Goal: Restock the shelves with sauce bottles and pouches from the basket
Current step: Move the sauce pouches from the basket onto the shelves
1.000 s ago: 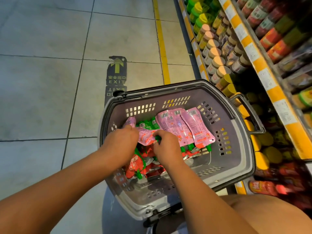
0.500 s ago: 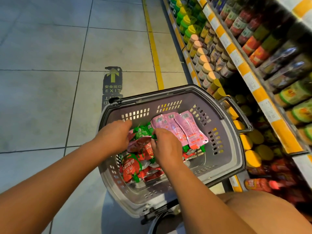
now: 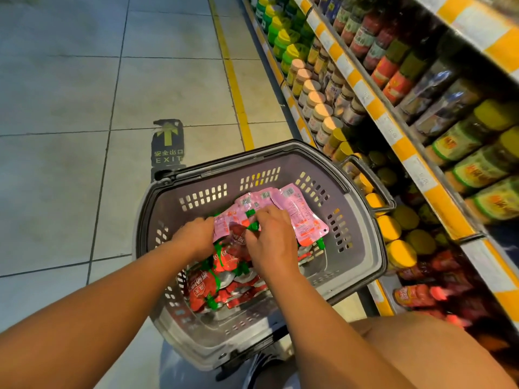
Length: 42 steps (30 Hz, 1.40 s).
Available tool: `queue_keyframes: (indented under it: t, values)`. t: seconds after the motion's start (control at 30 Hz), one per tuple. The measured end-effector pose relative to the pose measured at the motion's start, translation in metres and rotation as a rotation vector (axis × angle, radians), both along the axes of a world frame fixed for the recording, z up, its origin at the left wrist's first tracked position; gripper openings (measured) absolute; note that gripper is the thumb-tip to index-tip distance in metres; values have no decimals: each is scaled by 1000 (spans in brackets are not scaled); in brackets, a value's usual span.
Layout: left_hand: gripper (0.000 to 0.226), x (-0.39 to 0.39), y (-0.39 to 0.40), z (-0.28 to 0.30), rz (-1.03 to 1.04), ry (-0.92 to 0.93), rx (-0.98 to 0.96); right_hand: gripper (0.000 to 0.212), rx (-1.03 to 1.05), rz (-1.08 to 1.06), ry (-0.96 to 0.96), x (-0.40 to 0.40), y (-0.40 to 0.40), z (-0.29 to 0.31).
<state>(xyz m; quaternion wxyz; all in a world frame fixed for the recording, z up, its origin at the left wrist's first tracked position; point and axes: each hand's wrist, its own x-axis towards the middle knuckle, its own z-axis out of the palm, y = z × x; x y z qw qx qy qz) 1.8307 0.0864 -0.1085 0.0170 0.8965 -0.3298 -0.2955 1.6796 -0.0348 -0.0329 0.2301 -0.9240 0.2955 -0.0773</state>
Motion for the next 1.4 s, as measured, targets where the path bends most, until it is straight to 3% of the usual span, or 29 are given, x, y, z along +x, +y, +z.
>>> queue_keyframes:
  t: [0.2, 0.37, 0.6, 0.77, 0.9, 1.03, 1.1, 1.27, 1.4]
  values:
    - [70, -4, -8, -32, -18, -106, 92, 21, 172, -109, 13, -2, -13, -10]
    - [50, 0, -14, -40, -15, -203, 46, 20, 230, -88, 37, 1, -12, -15]
    - [16, 6, -9, -23, 23, -203, -26, 7, 264, -95, 60, -2, -16, -15]
    - [21, -2, -4, -8, 168, -125, -111, 10, 242, -97, 89, -13, -16, -10]
    - [2, -2, 9, 8, 334, 61, -299, 15, 242, -173, 37, -24, -20, -8]
    - [22, -7, 11, 27, 670, 453, -648, 10, 316, -288, -116, -35, -29, 4]
    - [25, -14, 10, 41, 789, 564, -774, 8, 369, -331, -190, -42, -34, 12]
    - [22, -37, 9, 70, 801, 810, -919, 34, 419, -358, -367, -62, -40, 44]
    - [26, -54, -5, 97, 674, 925, -999, 23, 408, -399, -577, -84, -47, 88]
